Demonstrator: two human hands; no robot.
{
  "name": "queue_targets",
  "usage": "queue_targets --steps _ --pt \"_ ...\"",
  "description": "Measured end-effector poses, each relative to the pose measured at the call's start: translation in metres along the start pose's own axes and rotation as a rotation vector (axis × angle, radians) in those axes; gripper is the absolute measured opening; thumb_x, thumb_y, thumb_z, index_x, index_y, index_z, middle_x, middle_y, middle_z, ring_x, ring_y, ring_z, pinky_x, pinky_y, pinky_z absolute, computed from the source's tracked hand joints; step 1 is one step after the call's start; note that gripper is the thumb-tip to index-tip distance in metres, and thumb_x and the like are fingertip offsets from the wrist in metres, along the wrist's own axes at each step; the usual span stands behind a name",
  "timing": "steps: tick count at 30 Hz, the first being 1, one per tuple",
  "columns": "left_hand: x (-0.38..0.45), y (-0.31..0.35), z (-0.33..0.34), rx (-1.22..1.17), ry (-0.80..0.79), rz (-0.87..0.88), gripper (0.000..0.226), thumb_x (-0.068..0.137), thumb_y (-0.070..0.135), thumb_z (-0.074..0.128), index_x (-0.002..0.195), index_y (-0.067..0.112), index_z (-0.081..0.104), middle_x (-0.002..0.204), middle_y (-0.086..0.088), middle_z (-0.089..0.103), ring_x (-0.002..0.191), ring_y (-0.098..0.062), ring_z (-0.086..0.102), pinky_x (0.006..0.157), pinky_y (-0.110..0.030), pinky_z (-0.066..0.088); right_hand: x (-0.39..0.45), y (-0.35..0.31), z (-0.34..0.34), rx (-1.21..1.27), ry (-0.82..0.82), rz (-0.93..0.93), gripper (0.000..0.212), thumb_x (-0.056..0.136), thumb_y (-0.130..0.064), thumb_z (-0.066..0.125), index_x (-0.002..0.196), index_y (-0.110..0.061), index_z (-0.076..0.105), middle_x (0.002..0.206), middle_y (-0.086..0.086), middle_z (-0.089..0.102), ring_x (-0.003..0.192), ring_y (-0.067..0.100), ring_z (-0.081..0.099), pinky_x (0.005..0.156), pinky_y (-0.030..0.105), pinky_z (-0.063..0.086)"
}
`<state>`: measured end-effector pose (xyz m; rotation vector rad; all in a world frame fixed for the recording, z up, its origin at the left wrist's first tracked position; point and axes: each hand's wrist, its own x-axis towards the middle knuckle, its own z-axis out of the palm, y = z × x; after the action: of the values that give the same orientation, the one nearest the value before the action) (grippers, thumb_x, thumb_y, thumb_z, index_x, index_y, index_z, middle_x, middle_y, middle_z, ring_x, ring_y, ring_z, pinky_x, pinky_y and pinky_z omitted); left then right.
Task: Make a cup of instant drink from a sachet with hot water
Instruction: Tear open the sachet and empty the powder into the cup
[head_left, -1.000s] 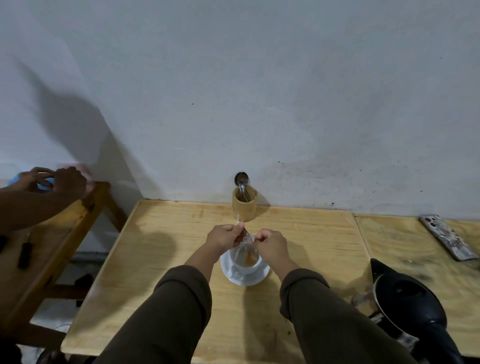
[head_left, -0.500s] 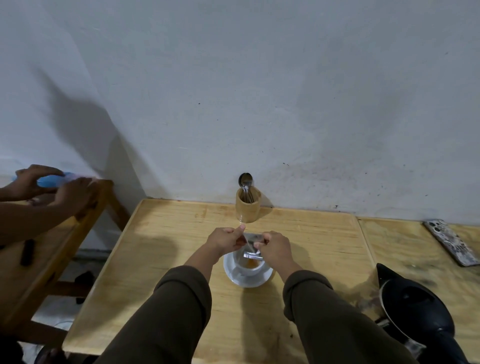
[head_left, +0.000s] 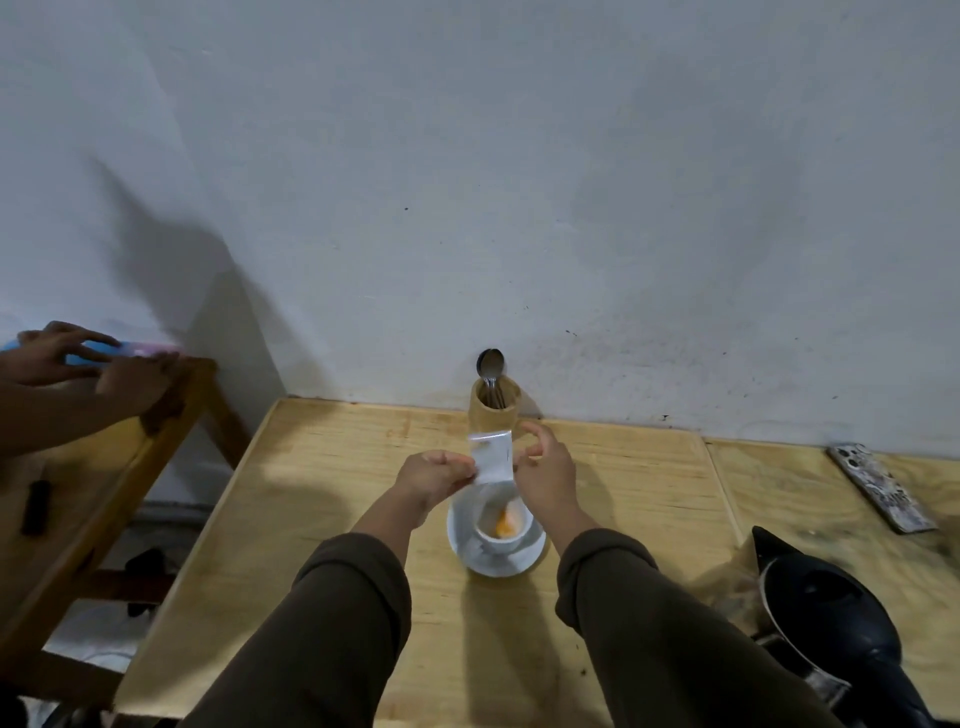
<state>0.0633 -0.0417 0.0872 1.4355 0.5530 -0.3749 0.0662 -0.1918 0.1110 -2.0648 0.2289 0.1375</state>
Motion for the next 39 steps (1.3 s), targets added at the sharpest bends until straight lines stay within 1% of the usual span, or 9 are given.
queue_targets --steps 3,6,9,12,19,23,27,34,39 --pt "0.002 -0.004 -0.015 0.040 0.151 0.040 0.016 0.080 -0.001 0.069 0.071 0.012 0.066 0.081 -0.007 0.068 0.085 -0.024 0.066 0.089 -0.034 0.055 -0.006 -0.010 0.017 0.099 -0.042 0.077 0.020 0.094 -0.016 0.048 0.109 -0.020 0.060 0.109 0.009 0.065 0.100 0.025 0.062 0.091 0.042 0.054" --pt "-0.002 -0.013 -0.034 0.111 0.239 0.054 0.017 0.077 0.003 0.072 0.066 0.016 0.067 0.076 -0.006 0.070 0.092 -0.030 0.070 0.093 -0.039 0.055 -0.009 -0.013 0.038 0.001 -0.118 0.070 0.016 0.085 -0.011 0.064 0.099 -0.012 0.070 0.105 0.008 0.071 0.095 0.017 0.062 0.088 0.027 0.050" --pt "-0.006 -0.025 -0.049 0.209 0.305 0.065 0.015 0.078 0.008 0.071 0.066 0.018 0.066 0.070 0.000 0.068 0.084 -0.024 0.070 0.080 -0.027 0.054 -0.015 -0.012 0.061 -0.147 -0.180 0.069 0.016 0.083 -0.008 0.064 0.096 -0.011 0.074 0.108 0.004 0.071 0.101 0.018 0.063 0.084 0.020 0.042" --pt "-0.009 -0.038 -0.063 0.304 0.355 0.057 0.010 0.081 0.011 0.066 0.074 0.018 0.068 0.069 0.003 0.066 0.079 -0.017 0.061 0.071 -0.023 0.046 -0.024 -0.013 0.083 -0.292 -0.242 0.055 0.023 0.091 -0.009 0.052 0.105 -0.005 0.070 0.117 0.010 0.067 0.111 0.026 0.059 0.093 0.028 0.044" --pt "0.000 -0.078 -0.086 0.546 0.298 0.058 0.024 0.079 0.008 0.064 0.101 0.007 0.073 0.106 -0.010 0.074 0.104 -0.023 0.065 0.090 -0.022 0.045 -0.038 0.005 0.130 -0.540 -0.383 0.146 0.032 0.094 -0.014 0.045 0.120 -0.001 0.060 0.124 0.016 0.061 0.116 0.030 0.056 0.057 0.014 0.035" --pt "0.009 -0.094 -0.087 0.678 0.244 0.078 0.030 0.079 0.010 0.065 0.108 0.007 0.070 0.112 -0.008 0.072 0.108 -0.022 0.064 0.086 -0.017 0.040 -0.044 0.009 0.138 -0.685 -0.423 0.096 0.034 0.098 -0.016 0.039 0.117 0.002 0.060 0.125 0.018 0.060 0.117 0.031 0.055 0.088 0.030 0.043" --pt "0.016 -0.101 -0.084 0.777 0.225 0.137 0.031 0.078 0.009 0.064 0.109 0.008 0.068 0.114 -0.011 0.066 0.103 -0.024 0.063 0.077 -0.020 0.039 -0.042 0.017 0.141 -0.724 -0.456 0.122 0.031 0.094 -0.015 0.043 0.110 0.004 0.062 0.119 0.020 0.063 0.112 0.032 0.057 0.073 0.025 0.040" --pt "0.022 -0.104 -0.084 0.853 0.222 0.174 0.030 0.080 0.016 0.066 0.110 0.012 0.065 0.124 -0.008 0.051 0.106 -0.022 0.058 0.086 -0.023 0.043 -0.044 0.006 0.138 -0.755 -0.458 0.115 0.031 0.096 -0.017 0.039 0.107 0.001 0.062 0.120 0.017 0.061 0.112 0.030 0.055 0.074 0.026 0.028" --pt "0.019 -0.100 -0.078 0.836 0.243 0.176 0.029 0.086 0.021 0.059 0.114 0.012 0.062 0.131 -0.006 0.046 0.115 -0.024 0.053 0.095 -0.032 0.046 -0.048 -0.007 0.125 -0.574 -0.371 0.129 0.025 0.092 -0.012 0.044 0.075 -0.007 0.062 0.093 0.010 0.067 0.092 0.026 0.057 0.062 0.024 0.038"
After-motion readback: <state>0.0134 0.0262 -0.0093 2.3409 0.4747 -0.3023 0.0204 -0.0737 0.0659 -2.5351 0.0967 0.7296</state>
